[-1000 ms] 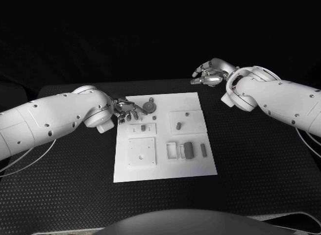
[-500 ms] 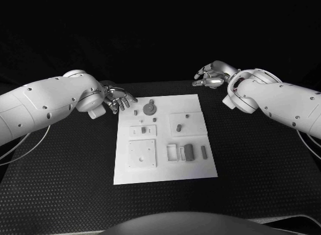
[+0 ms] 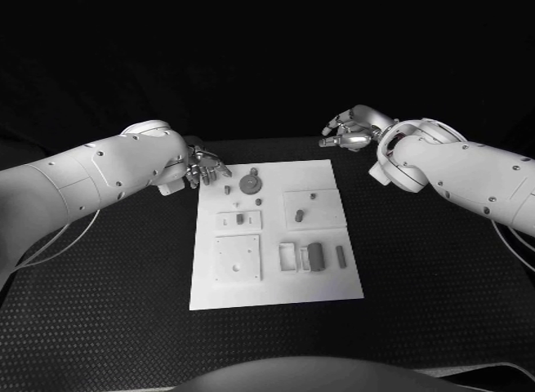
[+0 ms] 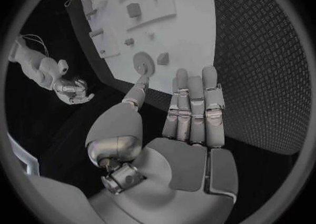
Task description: Assemble the parts on the task board
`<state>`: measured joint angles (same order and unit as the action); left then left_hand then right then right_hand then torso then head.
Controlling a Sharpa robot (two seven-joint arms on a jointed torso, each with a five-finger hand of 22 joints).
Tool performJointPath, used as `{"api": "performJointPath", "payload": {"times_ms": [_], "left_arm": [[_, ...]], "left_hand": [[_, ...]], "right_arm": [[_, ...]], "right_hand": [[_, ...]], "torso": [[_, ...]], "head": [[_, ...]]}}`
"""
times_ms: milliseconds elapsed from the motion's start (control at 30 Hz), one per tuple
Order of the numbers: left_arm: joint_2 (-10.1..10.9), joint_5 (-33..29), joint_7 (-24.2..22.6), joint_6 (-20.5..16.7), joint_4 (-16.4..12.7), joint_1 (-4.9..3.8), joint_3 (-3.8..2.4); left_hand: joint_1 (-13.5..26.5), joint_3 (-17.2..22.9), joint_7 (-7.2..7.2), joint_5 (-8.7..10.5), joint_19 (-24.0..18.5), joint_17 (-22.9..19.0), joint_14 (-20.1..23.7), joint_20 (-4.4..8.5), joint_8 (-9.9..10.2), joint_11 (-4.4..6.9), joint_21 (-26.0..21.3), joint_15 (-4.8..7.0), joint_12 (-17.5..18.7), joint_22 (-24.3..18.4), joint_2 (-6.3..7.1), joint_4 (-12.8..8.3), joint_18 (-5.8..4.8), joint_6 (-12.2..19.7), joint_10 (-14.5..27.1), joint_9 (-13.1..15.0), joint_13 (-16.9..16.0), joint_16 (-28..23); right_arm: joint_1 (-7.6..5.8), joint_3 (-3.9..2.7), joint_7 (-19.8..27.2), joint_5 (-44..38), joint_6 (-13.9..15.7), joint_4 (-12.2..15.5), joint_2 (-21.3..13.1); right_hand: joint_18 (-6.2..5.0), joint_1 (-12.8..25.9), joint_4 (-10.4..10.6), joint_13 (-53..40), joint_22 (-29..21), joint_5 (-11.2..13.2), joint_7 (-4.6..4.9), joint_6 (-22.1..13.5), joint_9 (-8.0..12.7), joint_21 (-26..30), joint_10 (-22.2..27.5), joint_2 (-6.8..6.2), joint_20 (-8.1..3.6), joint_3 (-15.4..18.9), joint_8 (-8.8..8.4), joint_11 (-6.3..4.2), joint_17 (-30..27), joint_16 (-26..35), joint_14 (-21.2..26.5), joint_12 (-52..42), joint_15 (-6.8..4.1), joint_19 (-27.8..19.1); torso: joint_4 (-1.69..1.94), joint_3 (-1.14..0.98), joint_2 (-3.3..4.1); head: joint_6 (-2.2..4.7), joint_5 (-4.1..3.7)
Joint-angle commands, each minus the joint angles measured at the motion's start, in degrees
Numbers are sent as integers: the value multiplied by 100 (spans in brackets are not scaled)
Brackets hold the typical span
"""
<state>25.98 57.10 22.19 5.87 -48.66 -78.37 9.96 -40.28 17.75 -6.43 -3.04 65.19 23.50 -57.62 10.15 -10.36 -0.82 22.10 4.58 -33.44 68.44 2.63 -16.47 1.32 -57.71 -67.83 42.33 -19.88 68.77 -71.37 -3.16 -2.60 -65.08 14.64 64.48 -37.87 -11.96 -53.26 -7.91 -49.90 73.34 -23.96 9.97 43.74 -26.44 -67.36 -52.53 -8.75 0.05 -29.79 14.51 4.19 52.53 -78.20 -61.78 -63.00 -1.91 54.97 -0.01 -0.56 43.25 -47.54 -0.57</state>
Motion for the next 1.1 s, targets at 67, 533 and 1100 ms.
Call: {"api": "performJointPath", "payload": {"times_ms": [67,533,1100], "left_arm": [[-64,317,-188,-131,98,31,0],[-167,294,-210,-54,100,56,0],[-289,377,-132,71,229,140,28]], "left_hand": [[34,-63,-30,20,-61,12,54,-1,25,-4,-37,-15,38,-4,127,8,57,5,37,-21,4,-16],[390,-136,-2,25,6,65,36,5,-22,27,-39,5,33,20,284,69,119,-40,-34,-54,-38,43],[422,-8,66,23,143,127,-81,54,-121,97,45,75,-35,108,222,39,142,-173,-182,-54,-114,139]], "right_arm": [[9,-3,59,7,-57,-3,5],[13,-3,60,8,-66,-2,14],[19,-3,60,8,-77,-5,39]], "right_hand": [[-304,57,23,9,-5,-16,83,-42,5,37,27,3,-26,-3,21,11,-6,10,32,-25,-1,23],[-304,57,24,11,-5,-16,83,-43,6,36,27,8,-26,-3,22,11,-6,9,31,-27,0,24],[-304,53,21,13,-4,-16,83,-45,8,36,26,11,-27,-3,23,11,-7,8,30,-30,-1,25]], "torso": [[-38,0,20],[-33,2,16],[-41,9,21]], "head": [[5,-5],[5,18],[1,24]]}}
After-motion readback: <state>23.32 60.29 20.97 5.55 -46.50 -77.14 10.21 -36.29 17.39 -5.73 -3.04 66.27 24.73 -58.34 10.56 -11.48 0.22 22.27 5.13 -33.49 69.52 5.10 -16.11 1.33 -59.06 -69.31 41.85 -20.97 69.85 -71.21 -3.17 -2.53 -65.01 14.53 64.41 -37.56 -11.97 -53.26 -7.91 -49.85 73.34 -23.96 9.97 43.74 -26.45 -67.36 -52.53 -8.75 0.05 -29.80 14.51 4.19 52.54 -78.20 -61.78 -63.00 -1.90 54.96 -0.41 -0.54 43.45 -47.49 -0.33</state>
